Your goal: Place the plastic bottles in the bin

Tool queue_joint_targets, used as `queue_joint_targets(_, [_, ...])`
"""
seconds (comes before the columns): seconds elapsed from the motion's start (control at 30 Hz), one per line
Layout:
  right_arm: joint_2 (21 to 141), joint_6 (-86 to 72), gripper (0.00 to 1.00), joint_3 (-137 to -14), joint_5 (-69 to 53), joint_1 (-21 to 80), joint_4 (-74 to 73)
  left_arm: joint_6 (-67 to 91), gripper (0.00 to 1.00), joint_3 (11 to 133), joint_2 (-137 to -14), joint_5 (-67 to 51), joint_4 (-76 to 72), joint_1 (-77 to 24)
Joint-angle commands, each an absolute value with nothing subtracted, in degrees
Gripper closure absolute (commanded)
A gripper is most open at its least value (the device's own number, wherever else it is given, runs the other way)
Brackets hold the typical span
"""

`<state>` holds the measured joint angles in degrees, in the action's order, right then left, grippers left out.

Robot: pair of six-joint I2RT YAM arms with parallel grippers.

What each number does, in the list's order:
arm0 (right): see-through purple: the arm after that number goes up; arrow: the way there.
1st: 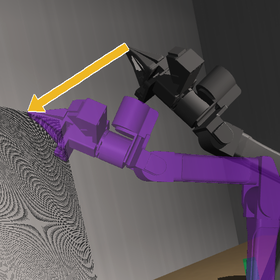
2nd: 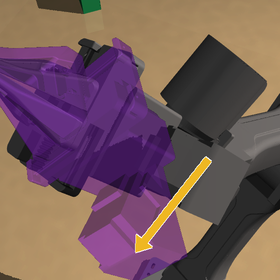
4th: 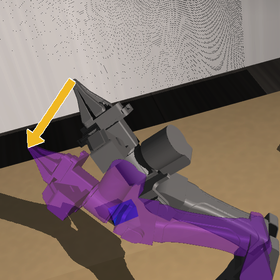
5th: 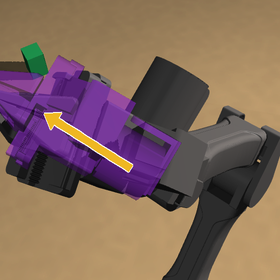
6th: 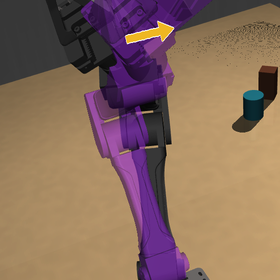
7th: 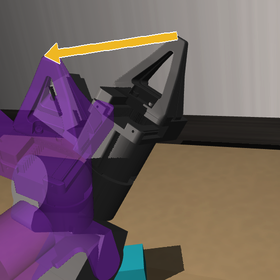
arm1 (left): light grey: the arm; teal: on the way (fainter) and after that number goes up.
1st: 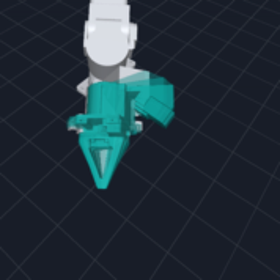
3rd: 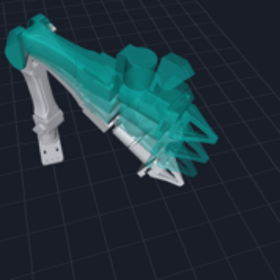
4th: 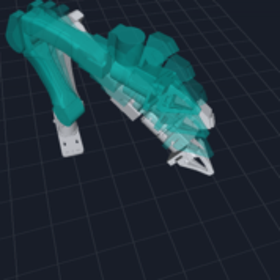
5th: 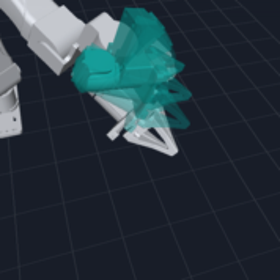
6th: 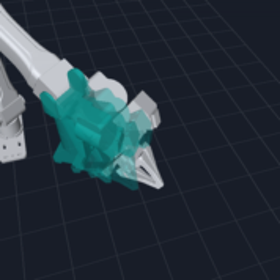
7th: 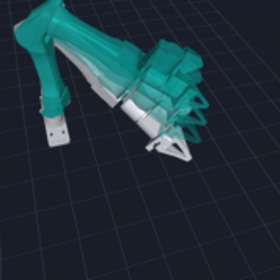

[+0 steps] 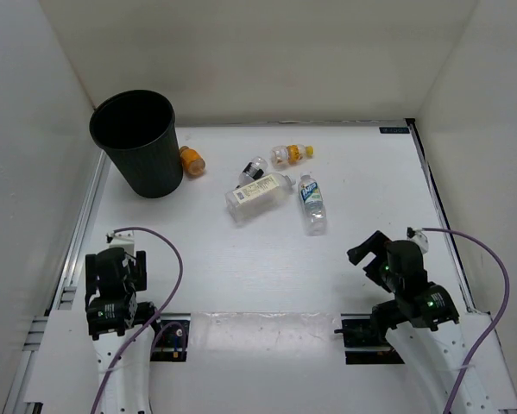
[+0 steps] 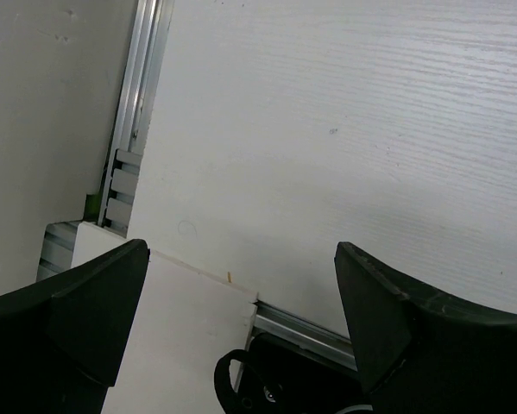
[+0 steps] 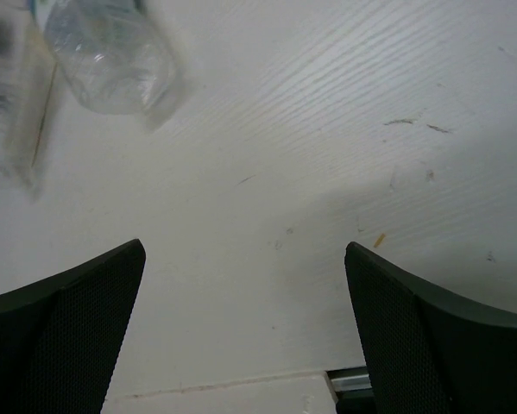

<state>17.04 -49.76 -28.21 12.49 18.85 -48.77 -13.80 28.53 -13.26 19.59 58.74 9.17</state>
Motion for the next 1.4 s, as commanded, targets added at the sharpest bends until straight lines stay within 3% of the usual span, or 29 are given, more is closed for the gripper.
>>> queue_joint_targets(0.0, [19.86, -54.23, 0.0, -29.27, 20.39, 18.72, -51.94, -13.35, 0.0, 28.48, -13.61, 20.75, 58.54, 9.49])
queue_joint_targets(0.23, [33.9, -33.43, 0.0, -40.59, 16.18, 18.72, -40.36, -14.58, 0.0, 36.37, -21.0, 16.97, 57.31, 9.49])
queue_joint_targets(0.5, [72.73, -20.31, 0.0, -66.21, 2.95, 18.72, -37.96, -19.86, 0.0, 44.2, -32.15, 7.56, 53.0, 9.49])
queue_joint_targets(0.63, [90.65, -19.78, 0.0, -75.81, 2.8, 19.86, -39.19, -19.86, 0.0, 46.14, -36.29, 4.49, 52.29, 9.49])
queue_joint_targets(0.83, [103.69, -12.58, 0.0, -83.57, 2.55, 23.98, -41.48, -19.86, 0.0, 46.14, -36.12, 3.17, 52.29, 9.49])
queue_joint_targets(1.13, [108.81, -13.97, 0.0, -81.57, 8.16, 25.93, -41.48, -19.34, 0.0, 45.62, -35.6, 2.64, 52.29, 10.63])
queue_joint_targets(1.37, [108.19, -15.38, 0.45, -76.99, 9.49, 25.93, -40.26, -18.81, 0.0, 46.93, -36.21, 1.49, 52.29, 10.63])
